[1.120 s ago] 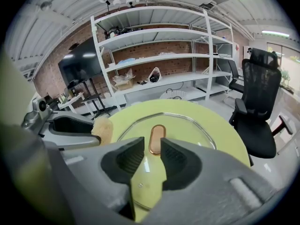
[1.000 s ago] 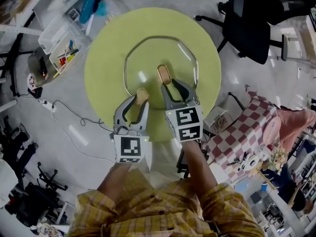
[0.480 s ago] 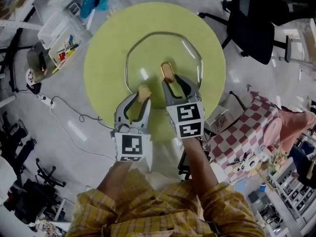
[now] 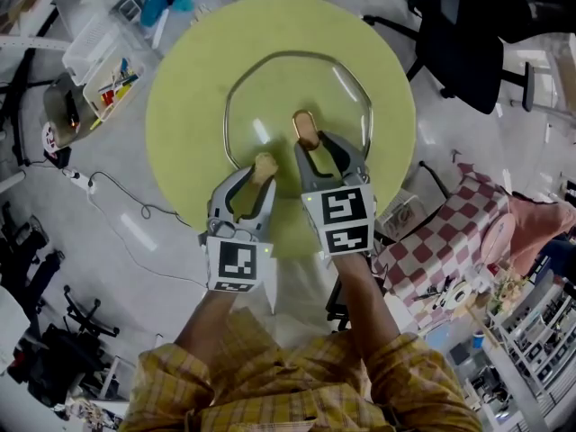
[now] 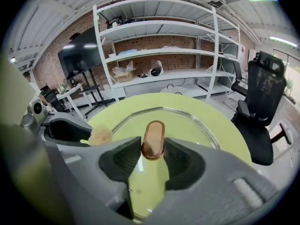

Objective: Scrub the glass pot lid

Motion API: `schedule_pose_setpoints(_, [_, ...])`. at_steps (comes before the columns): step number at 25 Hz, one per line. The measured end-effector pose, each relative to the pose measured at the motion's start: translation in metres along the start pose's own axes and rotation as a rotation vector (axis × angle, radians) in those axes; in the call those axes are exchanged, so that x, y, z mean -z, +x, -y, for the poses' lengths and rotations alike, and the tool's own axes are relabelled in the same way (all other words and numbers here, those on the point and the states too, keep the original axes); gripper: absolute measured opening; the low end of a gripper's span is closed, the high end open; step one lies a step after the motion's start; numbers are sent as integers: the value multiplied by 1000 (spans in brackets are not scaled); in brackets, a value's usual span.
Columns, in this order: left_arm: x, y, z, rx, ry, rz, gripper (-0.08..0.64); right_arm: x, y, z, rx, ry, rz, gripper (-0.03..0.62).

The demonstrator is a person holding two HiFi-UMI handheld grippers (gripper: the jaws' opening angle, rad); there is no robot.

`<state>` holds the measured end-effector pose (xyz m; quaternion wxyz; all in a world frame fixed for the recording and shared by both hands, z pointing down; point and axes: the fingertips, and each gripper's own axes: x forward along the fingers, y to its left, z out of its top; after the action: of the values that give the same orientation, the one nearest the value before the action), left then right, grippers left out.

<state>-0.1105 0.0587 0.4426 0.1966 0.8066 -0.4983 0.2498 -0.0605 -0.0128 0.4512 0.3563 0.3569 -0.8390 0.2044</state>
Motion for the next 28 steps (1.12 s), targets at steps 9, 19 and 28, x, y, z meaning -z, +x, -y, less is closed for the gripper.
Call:
schedule_pose_setpoints(9, [17, 4, 6, 68, -28, -78, 124, 0, 2, 0, -1, 17, 0, 143])
schedule_pose_setpoints(19, [37, 26, 4, 64, 106, -177, 114, 5, 2, 2, 0, 27, -15, 143])
schedule_pose_setpoints(28, [35, 30, -2, 71, 154, -213, 110, 3, 3, 1, -3, 38, -19, 143])
